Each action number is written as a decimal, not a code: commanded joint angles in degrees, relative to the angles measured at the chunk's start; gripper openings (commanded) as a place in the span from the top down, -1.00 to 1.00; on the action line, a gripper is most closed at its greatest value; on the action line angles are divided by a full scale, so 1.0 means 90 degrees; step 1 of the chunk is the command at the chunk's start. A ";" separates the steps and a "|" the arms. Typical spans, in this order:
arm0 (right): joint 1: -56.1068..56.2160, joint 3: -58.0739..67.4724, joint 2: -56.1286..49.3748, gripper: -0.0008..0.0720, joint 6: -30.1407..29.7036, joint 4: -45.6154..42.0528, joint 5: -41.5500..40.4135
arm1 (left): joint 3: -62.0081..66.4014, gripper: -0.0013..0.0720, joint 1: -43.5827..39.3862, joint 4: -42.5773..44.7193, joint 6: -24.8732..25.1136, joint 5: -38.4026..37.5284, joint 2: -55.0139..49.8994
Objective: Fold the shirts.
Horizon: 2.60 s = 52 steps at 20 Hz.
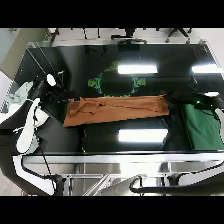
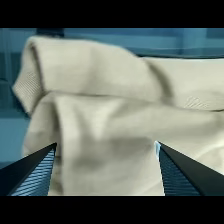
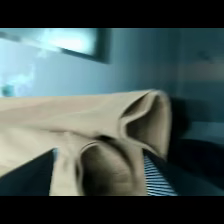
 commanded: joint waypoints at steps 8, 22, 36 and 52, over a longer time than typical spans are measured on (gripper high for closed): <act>0.0304 0.0423 -0.0675 -0.73 0.0311 -0.0760 0.0466 | 0.1438 -0.92 0.0000 -0.0148 -0.0002 -0.1355 -0.0223; 0.0345 0.1280 0.0182 0.94 0.0872 0.0532 0.2820 | 0.0843 0.84 -0.1018 -0.2305 0.0287 -0.0185 -0.0231; 0.0355 0.1702 0.2169 0.94 0.2650 0.0729 0.4005 | 0.2800 0.94 -0.3830 -0.4294 0.0294 0.0801 -0.2701; 0.5525 0.1392 0.0335 0.90 0.2205 0.0529 -0.1345 | 0.1292 0.93 0.0418 -0.4299 0.1508 -0.1307 0.3655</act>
